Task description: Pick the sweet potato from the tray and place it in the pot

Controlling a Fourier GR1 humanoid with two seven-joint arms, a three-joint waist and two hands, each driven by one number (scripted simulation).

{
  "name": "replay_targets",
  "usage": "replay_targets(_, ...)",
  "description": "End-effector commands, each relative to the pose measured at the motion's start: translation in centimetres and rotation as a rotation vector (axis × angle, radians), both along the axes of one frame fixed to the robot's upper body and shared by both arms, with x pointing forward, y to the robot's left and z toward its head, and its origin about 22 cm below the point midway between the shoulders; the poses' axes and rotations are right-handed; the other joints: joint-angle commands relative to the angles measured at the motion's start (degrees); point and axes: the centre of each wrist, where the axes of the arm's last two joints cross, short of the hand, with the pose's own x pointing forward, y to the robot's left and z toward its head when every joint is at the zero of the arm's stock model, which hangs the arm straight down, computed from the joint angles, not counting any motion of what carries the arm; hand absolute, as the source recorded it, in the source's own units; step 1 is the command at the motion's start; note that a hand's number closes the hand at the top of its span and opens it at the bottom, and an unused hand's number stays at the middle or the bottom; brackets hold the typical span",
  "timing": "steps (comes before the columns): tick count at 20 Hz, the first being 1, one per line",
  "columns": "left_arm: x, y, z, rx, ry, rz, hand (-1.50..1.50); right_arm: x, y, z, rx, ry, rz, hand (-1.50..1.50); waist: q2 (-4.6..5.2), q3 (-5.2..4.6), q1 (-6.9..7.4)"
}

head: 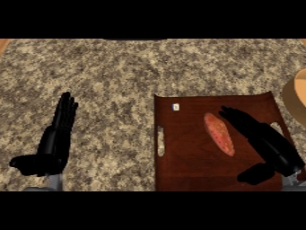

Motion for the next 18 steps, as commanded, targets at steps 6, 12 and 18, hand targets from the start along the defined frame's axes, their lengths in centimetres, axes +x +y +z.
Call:
replay_targets(6,-0.2,-1.2,-1.0,0.02,-0.022,-0.004,0.0,1.2,0.0,-3.2,-0.005,0.007,-0.018,-1.5,0.02,0.01,0.0)
replay_targets(12,0.7,-0.2,0.7,-0.004,-0.011,-0.014,0.0,2.9,-1.1,-1.9,-0.033,-0.129,0.005,1.5,0.02,0.02,0.09)
replay_targets(18,-0.5,-1.6,-1.7,0.006,-0.005,-0.001,0.0,1.7,2.2,-4.2,0.029,-0.22,-0.001,1.5,0.01,0.0,-0.04)
